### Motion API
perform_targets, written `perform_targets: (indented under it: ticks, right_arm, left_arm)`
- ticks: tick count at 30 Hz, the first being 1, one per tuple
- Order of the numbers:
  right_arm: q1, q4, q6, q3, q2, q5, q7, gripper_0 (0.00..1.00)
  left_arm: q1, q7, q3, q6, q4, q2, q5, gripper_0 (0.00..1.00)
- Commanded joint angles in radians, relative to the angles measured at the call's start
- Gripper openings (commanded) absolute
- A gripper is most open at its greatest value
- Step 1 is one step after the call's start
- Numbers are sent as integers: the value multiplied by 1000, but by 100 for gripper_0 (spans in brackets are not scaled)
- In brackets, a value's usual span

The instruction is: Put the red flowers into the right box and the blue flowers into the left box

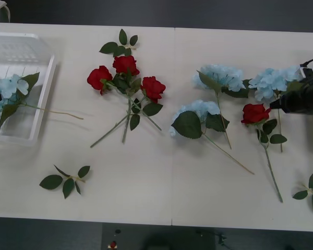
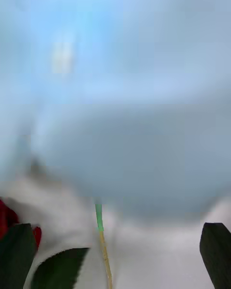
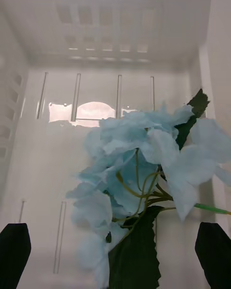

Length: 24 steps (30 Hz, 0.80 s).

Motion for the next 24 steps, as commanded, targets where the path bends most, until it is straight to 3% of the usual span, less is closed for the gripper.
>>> perform_targets:
  ticks: [1,11,17,21,22,23,24]
  right_arm:
    - [-6,23,-5,-41,-38,-23,-17,100]
    - [-6,76,-86,-41,33,-25,-12,100]
    - [-12,136,-131,-41,99,-6,-8,100]
    - [-20,170,-154,-41,133,1,-8,100]
    - [-22,175,-157,-41,137,3,-8,92]
    - [-25,179,-158,-43,143,3,-6,60]
    - [-26,182,-158,-41,145,3,-6,39]
  left_arm:
    - [-60,-49,80,150,-47,51,15,100]
    - [-163,-28,96,425,-119,74,125,100]
    - [-280,190,-59,482,-180,68,104,100]
    - [-330,305,-162,475,-239,22,-14,100]
    - [-341,324,-186,471,-252,5,-46,100]
    - [-353,342,-213,468,-265,-18,-86,100]
    - [-361,356,-229,468,-271,-35,-112,100]
